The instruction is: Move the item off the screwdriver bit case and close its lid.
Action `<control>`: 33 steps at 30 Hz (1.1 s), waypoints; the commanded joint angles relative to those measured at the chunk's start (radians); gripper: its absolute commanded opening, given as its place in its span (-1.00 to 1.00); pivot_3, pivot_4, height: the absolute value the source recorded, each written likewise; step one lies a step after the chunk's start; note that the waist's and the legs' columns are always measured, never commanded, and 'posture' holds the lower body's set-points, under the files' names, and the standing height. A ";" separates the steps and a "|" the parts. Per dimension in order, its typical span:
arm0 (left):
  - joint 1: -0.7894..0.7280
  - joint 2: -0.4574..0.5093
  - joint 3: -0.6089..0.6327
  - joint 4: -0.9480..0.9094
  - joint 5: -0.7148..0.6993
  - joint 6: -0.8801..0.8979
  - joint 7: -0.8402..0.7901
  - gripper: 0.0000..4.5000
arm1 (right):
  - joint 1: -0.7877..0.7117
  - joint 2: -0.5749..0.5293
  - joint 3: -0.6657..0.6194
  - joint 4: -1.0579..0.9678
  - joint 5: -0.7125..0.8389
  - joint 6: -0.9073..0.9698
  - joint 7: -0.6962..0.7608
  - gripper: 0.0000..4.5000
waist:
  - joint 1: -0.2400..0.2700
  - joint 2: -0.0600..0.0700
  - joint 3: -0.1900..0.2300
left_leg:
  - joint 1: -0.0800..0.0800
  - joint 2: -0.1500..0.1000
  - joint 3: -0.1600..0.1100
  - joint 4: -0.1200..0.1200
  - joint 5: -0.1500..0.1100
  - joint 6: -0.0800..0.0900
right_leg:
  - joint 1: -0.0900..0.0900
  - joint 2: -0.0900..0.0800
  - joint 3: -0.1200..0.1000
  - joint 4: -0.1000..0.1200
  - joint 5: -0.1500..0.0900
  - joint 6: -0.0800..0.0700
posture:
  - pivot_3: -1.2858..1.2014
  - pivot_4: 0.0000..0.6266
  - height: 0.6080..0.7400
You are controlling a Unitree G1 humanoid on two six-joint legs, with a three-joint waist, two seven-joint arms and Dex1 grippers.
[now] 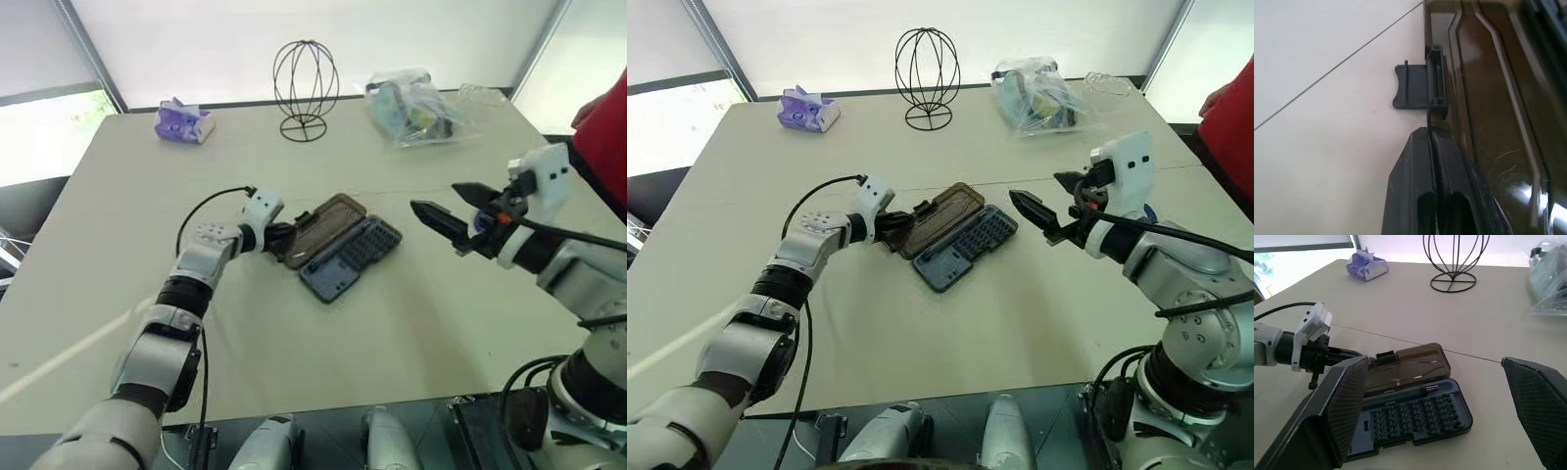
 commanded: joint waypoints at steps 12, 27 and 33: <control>-0.090 0.218 -0.134 0.145 0.086 -0.581 -0.697 -0.98 | 0.384 -0.341 -0.025 0.105 0.119 -0.351 0.360 1.00 | -0.001 -0.002 0.001 | -0.001 0.000 0.002 -0.001 0.000 0.000 | 0.000 0.000 -0.001 -0.003 0.000 0.000 | 0.03 -0.52 1.00; -0.043 0.192 -0.081 0.126 0.107 -0.514 -0.523 -0.98 | 0.394 -0.339 0.062 0.169 0.118 -0.458 0.277 1.00 | 0.006 -0.002 0.001 | -0.001 0.000 0.001 0.001 0.000 0.001 | 0.001 0.000 -0.001 -0.002 0.000 0.000 | 0.03 -0.52 1.00; -0.065 0.173 -0.077 0.162 0.115 -0.547 -0.495 -0.98 | 0.376 -0.347 0.094 0.189 0.124 -0.477 0.270 1.00 | 0.006 -0.002 0.001 | -0.001 0.000 0.001 0.001 0.000 0.001 | 0.001 0.000 -0.001 -0.002 0.000 0.000 | 0.03 -0.52 1.00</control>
